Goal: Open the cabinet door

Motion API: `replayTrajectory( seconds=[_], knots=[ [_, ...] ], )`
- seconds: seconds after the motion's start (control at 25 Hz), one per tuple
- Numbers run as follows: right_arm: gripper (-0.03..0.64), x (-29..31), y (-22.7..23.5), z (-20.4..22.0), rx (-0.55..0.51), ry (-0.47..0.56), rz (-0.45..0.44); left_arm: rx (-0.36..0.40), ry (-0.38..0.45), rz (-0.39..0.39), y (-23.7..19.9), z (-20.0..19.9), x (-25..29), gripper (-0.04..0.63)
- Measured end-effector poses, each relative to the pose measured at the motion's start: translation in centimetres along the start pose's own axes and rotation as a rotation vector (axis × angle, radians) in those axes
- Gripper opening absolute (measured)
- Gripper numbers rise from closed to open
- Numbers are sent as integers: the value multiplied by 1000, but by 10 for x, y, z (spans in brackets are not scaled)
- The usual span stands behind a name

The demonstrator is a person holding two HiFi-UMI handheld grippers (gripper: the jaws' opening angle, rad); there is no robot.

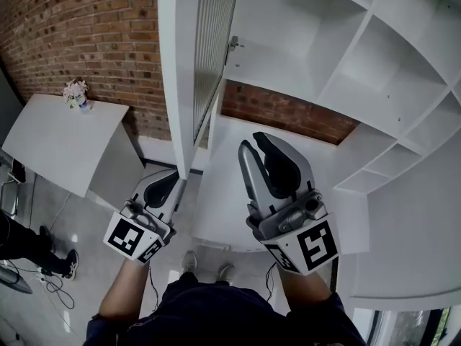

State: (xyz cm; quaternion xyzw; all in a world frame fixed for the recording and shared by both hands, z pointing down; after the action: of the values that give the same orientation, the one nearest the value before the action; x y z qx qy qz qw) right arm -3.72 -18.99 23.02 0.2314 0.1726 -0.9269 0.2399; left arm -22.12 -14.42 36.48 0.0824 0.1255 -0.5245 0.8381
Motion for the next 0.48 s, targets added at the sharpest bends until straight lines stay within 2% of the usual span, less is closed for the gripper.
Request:
replayTrajectory(
  seconds=[0.2,0.48],
  knots=[
    [78,-28,10,9,31,-36,-5,-1,-19,-8,23,10,0,8],
    [54,-67,30,7,39,-76,13,10,-9,46,56,9,23,8]
  ],
)
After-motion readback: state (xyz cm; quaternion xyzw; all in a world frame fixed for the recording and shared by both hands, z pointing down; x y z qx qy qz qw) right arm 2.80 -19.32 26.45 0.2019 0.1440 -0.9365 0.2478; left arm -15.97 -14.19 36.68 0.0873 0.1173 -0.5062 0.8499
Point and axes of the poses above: the fingertips, and each gripper's own axes: x forward along the fingers, y to its right, z out of its underside, the point moved 7 cm from there along -x, backward along the fingers, and after that the axes turned 9 degrees about y, right-handed, at the moved point
